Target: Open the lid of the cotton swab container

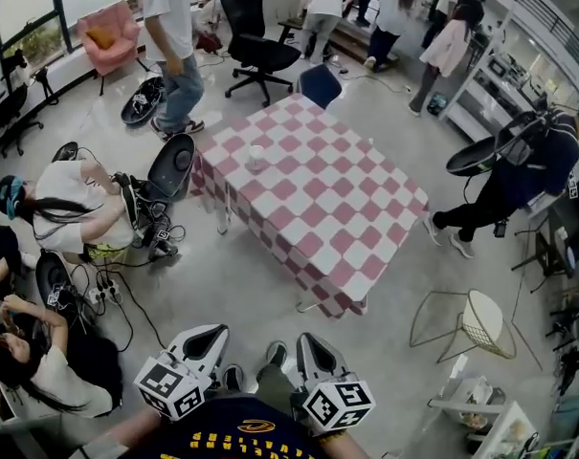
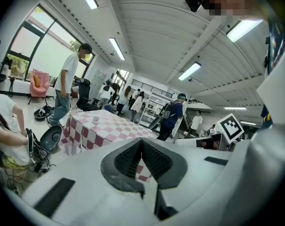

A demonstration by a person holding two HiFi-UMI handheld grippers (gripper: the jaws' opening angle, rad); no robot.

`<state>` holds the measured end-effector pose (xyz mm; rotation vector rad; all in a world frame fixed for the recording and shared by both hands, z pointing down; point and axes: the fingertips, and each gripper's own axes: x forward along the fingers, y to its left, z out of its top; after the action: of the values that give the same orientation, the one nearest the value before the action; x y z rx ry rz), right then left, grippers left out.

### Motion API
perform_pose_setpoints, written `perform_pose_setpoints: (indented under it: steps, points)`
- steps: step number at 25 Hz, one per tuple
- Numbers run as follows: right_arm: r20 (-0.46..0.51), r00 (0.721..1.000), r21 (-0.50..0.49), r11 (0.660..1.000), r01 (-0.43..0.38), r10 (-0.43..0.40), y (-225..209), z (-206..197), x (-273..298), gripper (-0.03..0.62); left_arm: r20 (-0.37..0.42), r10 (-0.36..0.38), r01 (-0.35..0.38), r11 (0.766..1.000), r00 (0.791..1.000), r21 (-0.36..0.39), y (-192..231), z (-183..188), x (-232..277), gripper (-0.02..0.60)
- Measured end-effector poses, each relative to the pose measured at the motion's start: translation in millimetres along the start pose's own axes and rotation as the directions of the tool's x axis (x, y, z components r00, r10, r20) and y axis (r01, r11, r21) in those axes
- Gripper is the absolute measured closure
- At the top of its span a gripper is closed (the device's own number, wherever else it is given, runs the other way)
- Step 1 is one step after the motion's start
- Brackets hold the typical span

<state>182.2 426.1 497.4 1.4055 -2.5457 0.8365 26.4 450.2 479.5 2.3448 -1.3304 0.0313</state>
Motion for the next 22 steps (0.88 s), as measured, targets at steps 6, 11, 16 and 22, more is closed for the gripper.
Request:
perform_pose_setpoints:
  steps: [6, 11, 16, 22]
  points:
    - [-0.023, 1.0, 0.023, 1.0, 0.001, 0.0, -19.0, 10.7, 34.3, 0.583, -0.016, 0.01, -0.01, 1.0, 1.0, 0.001, 24.7, 10.8, 33.8, 0.578]
    - [-0.04, 0.997, 0.053, 0.996, -0.065, 0.067, -39.2, 27.7, 86.7, 0.583, -0.026, 0.079, -0.079, 0.997, 0.996, 0.021, 51.6, 24.5, 66.7, 0.578]
    - [-0.052, 0.989, 0.064, 0.988, -0.138, 0.141, -62.7, 62.1, 127.8, 0.583, -0.025, 0.138, -0.137, 0.99, 0.99, 0.042, 61.7, 47.8, 106.5, 0.578]
    - [-0.065, 0.976, 0.054, 0.978, -0.202, 0.206, -91.5, 94.3, 171.6, 0.583, -0.025, 0.19, -0.188, 0.98, 0.981, 0.067, 70.8, 69.5, 148.8, 0.578]
